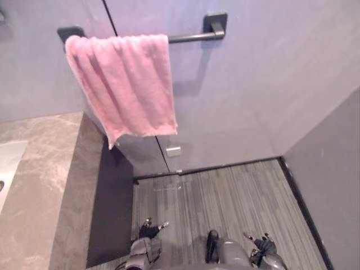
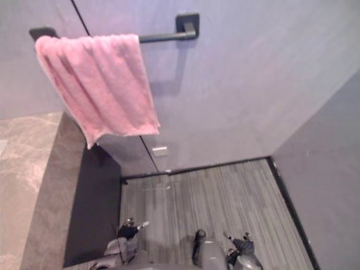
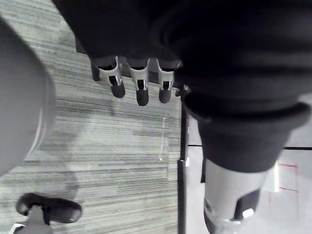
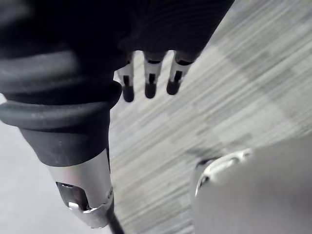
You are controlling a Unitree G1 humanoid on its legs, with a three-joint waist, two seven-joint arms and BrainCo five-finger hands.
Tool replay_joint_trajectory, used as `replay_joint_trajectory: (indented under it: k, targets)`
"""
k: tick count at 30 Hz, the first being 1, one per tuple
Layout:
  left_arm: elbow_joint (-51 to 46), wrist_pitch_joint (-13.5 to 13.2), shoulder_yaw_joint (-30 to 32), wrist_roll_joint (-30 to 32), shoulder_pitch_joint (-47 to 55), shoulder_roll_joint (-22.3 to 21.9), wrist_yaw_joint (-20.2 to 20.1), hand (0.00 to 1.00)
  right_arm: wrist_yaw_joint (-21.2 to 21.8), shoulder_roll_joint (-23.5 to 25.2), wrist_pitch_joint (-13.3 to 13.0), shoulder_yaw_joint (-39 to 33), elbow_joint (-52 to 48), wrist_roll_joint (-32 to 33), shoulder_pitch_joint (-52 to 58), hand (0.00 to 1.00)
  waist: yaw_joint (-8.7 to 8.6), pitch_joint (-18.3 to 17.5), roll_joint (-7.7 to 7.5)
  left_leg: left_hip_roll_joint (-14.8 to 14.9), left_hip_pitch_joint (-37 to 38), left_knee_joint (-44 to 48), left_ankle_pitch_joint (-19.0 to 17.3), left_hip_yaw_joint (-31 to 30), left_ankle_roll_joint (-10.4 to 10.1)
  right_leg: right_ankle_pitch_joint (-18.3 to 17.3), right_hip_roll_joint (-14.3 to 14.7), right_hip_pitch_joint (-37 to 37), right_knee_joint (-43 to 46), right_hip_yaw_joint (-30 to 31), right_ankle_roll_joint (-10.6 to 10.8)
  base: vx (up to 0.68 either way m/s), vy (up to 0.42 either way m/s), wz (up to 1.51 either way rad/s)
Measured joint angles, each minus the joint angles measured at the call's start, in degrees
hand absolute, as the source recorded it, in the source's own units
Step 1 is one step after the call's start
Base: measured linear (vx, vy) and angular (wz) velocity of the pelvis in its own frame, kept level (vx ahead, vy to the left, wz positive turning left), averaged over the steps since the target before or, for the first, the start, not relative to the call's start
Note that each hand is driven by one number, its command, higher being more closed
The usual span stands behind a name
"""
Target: Organize washtable
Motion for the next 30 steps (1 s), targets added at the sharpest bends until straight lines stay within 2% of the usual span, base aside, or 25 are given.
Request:
replay_joint_trajectory:
  k: [1, 2, 3, 5, 6, 7, 8, 10, 11, 14, 16, 19, 20, 22, 23, 25, 27, 30]
  targets:
    - [-0.49, -0.03, -0.23, -0.05, 0.08, -0.09, -0.24, 0.00, -0.03, 0.08, -0.12, -0.07, -0.25, 0.76, -0.03, 0.00, 0.12, 0.29, -0.60, 0.52, -0.94, -1.35, -0.77, 3.19, 1.22, -0.56, -0.45, 2.45, -0.87, -0.99, 0.17, 0.28, -0.072, 0.43]
    - [-0.78, -0.08, -0.26, -0.10, 0.10, -0.09, -0.68, 0.00, -0.02, 0.17, -0.23, -0.05, -1.26, 1.36, -0.03, 0.00, 0.27, 0.27, -0.49, 0.10, -2.70, -4.35, -1.25, 5.55, 1.65, -0.73, -0.89, 4.29, -2.01, -1.59, 0.43, 0.21, -0.017, 0.37]
    - [-0.82, -0.08, -0.37, -0.10, 0.11, -0.09, -0.81, 0.00, -0.02, 0.24, -0.39, -0.06, -1.56, 1.37, -0.04, 0.00, 0.25, 0.23, -0.47, -0.44, -3.44, -6.92, -1.24, 6.25, 1.61, -0.87, -1.24, 4.85, -2.41, -1.83, 0.68, 0.17, 0.033, 0.27]
    - [-0.80, -0.09, -1.11, -0.09, 0.27, -0.05, -1.07, 0.00, 0.01, 0.13, -0.51, 0.04, -1.49, 1.34, -0.04, 0.00, 0.32, -0.03, -0.12, -3.33, -3.86, -18.51, -0.60, 5.62, 0.90, -1.71, -2.47, 5.52, -2.19, -2.04, 2.12, 0.13, 0.084, 0.14]
    - [-0.60, -0.13, -1.93, -0.10, 0.54, 0.00, -1.08, 0.00, 0.11, -0.05, -0.42, 0.05, -1.24, 1.33, 0.07, 0.00, 0.33, -0.47, 0.70, -4.74, -4.27, -26.82, 2.78, 4.21, 0.22, -2.42, -2.61, 5.44, -1.79, -1.89, 3.34, 0.16, 0.157, -0.02]
    - [-0.34, -0.17, -2.00, -0.11, 0.58, 0.35, -1.10, 0.00, -0.02, -0.10, -0.17, 0.04, -0.82, 1.28, 0.30, 0.00, 0.57, -0.91, 0.26, -6.19, -3.49, -28.89, 5.26, 4.26, 1.75, -2.64, -3.55, 5.78, -1.87, -1.31, 4.52, 0.18, 0.167, 0.02]
    - [-0.33, -0.16, -2.13, -0.11, 0.68, 0.40, -1.10, 0.00, -0.01, -0.10, -0.20, 0.06, -0.90, 1.22, 0.70, 0.00, 0.45, -1.43, 0.25, -6.96, -2.94, -29.89, 5.37, 4.26, 1.80, -2.46, -4.00, 6.26, -2.66, -1.33, 5.17, 0.20, 0.157, 0.05]
    - [-0.35, -0.19, -2.30, -0.04, 0.92, 0.84, -1.14, 0.00, 0.07, 0.32, -0.13, 0.07, -0.87, 1.02, 1.75, 0.00, 0.54, -2.00, -1.10, -8.03, -2.26, -30.08, 5.02, 5.10, 3.27, -1.53, -4.74, 7.57, -5.39, -1.29, 6.61, 0.23, 0.159, 0.01]
    - [-0.28, -0.15, -2.36, 0.05, 0.90, 1.69, -1.14, 0.00, 0.05, 0.98, 0.02, 0.05, -0.69, 0.61, 1.97, 0.00, 1.12, -2.67, -2.18, -8.87, -2.07, -29.82, 4.69, 5.84, 3.84, -1.22, -5.47, 7.90, -6.28, -0.61, 7.12, 0.23, 0.176, -0.15]
    - [0.93, -0.06, -2.69, 0.68, 0.76, 2.37, -1.22, 0.00, 0.16, 1.03, 0.05, 0.04, 0.91, -0.99, 1.91, 0.00, 1.21, -3.34, -2.85, -10.48, -0.02, -30.99, 3.87, 6.13, 5.02, -1.10, -6.23, 9.18, -6.88, 0.40, 7.35, 0.16, 0.121, -0.13]
    - [1.59, -0.03, -3.92, 1.17, 0.69, 2.82, -1.35, 0.00, 0.26, 0.67, 0.32, 0.04, 1.22, -1.44, 1.78, 0.00, 1.15, -3.49, -2.58, -11.46, 1.56, -32.75, 3.44, 6.10, 5.68, -1.11, -7.32, 7.90, -3.11, 1.13, 7.35, 0.10, 0.127, -0.04]
    - [1.94, 0.07, -4.68, 1.16, 0.87, 3.28, -2.01, 0.00, 1.17, 0.43, 0.85, 0.12, 1.30, -2.26, 1.72, 0.00, 1.00, -3.47, -2.76, -11.89, 4.00, -34.95, 3.25, 5.76, 6.10, -0.99, -8.81, 2.62, 8.46, 1.95, 7.02, 0.09, 0.120, 0.00]
    - [1.96, 0.23, -4.71, 1.15, 1.32, 3.80, -2.03, 0.00, 1.18, 0.48, 0.95, 0.27, 1.33, -2.31, 1.72, 0.00, 0.43, -3.31, -2.23, -11.60, 5.16, -35.67, 3.21, 5.48, 6.16, -2.35, -8.18, 2.17, 9.27, 2.59, 7.25, 0.10, 0.051, 0.08]
    - [2.65, 0.37, -4.76, 1.11, 1.68, 4.41, -2.02, 0.00, 1.18, 0.50, 0.90, 1.15, 1.30, -2.28, 1.59, 0.00, -0.28, -3.48, -2.33, -10.86, 6.24, -36.17, 3.21, 4.11, 6.12, -3.21, -5.78, 2.02, 6.35, 4.30, 7.45, 0.09, -0.055, 0.31]
    - [3.16, 0.37, -4.84, 1.11, 1.44, 4.65, -2.03, 0.00, 1.18, 0.51, 0.90, 1.20, 1.45, -2.29, 1.67, 0.00, -0.28, -3.68, -2.57, -10.66, 6.21, -36.14, 3.43, 3.11, 5.72, -2.39, -3.77, 1.91, 1.42, 5.44, 6.91, 0.06, -0.086, 0.48]
    - [3.79, 0.40, -4.84, 1.14, 1.10, 5.05, -1.97, 0.00, 1.17, 0.22, 0.89, 0.36, 2.90, -2.23, 1.76, 0.00, -0.17, -4.52, -3.50, -11.62, 6.00, -36.32, 3.65, 0.77, 5.01, 1.28, -2.91, 2.48, -3.56, 5.94, 5.74, 0.08, -0.099, 0.50]
    - [4.12, 0.31, -4.28, 1.13, 1.49, 4.11, -1.91, 0.00, 1.16, -0.49, 1.04, -0.75, 3.43, -2.28, 1.57, 0.00, 0.14, -5.29, -1.64, -10.97, 6.14, -37.64, 4.23, 0.11, 4.17, 1.51, -2.40, 3.23, -5.05, 5.83, 5.55, 0.10, -0.068, 0.17]
    - [4.88, 0.42, -4.04, 1.16, 2.49, 4.15, -1.87, 0.00, 1.07, -1.10, 1.02, -1.28, 3.60, -2.26, 1.56, 0.00, -0.10, -5.68, -0.21, -10.17, 7.68, -39.23, 4.74, -0.49, 3.37, 2.42, -0.75, 5.54, -8.06, 5.35, 4.76, 0.07, -0.072, -0.02]
